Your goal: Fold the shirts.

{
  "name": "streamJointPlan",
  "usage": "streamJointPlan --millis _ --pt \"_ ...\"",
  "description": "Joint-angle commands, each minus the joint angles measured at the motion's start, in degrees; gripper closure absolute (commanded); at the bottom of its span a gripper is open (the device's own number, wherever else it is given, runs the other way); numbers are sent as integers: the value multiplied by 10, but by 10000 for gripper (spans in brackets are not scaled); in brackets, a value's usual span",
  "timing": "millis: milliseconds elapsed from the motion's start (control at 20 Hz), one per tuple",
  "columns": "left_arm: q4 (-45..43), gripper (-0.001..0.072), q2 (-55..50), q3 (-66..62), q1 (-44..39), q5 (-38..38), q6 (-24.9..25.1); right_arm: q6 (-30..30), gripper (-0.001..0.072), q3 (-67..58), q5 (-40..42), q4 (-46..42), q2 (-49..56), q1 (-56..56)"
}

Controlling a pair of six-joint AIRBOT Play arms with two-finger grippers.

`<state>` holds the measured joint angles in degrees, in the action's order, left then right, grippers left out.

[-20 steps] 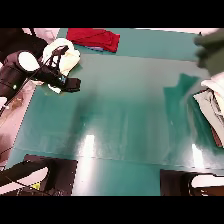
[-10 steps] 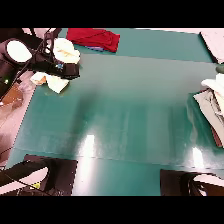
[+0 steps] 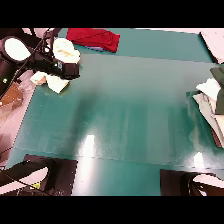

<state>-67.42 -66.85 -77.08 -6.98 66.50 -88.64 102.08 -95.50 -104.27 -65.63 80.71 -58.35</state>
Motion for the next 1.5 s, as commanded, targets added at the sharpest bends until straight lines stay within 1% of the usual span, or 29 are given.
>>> streamJointPlan --millis 0,50,150,250,300,400,450,500,550,650,700,850,900,950,1000,1050,1150,1200,1350,1450 --pt "11 675 0 -1 0 13 1 -25 156 -45 -9 -43 -1 -2" --pt "11 676 0 -1 0 15 1 -25 156 -88 -9 -23 -1 -15" --pt "18 675 0 -1 0 15 2 -15 157 -182 1 63 -1 -52" --pt "21 675 0 -1 0 15 6 6 162 -252 42 182 -1 -87" --pt "23 675 0 0 0 16 6 14 166 -268 66 264 -1 -95" --pt "38 675 0 0 0 19 6 18 166 -258 112 413 -11 -81" --pt "52 675 0 0 0 23 6 6 165 -229 143 468 -28 -57" --pt "74 675 0 0 0 27 6 -18 164 -194 184 507 -52 -18" --pt "92 675 0 0 0 27 6 -43 164 -167 221 523 -73 30" --pt "123 675 0 0 0 27 6 -99 164 -123 273 521 -111 171" --pt "134 675 0 0 0 29 6 -137 165 -97 289 515 -125 267" --pt "150 675 0 -1 0 34 5 -219 168 -20 300 428 -137 583" --pt "154 675 0 0 0 33 5 -249 170 3 297 398 -135 670" --pt "154 674 0 0 0 33 5 -279 253 28 291 365 -130 755" --pt "154 675 0 0 0 29 6 -294 477 50 287 332 -124 821" --pt "154 675 0 -1 0 26 6 -295 692 73 289 295 -120 873" --pt "154 675 0 0 0 24 5 -296 687 115 310 235 -113 939" --pt "154 675 0 0 0 24 5 -296 687 136 336 222 -114 953" --pt "154 675 0 -1 0 24 5 -294 687 157 405 226 -114 956" --pt "154 675 0 0 0 24 5 -295 687 148 407 223 -114 956"
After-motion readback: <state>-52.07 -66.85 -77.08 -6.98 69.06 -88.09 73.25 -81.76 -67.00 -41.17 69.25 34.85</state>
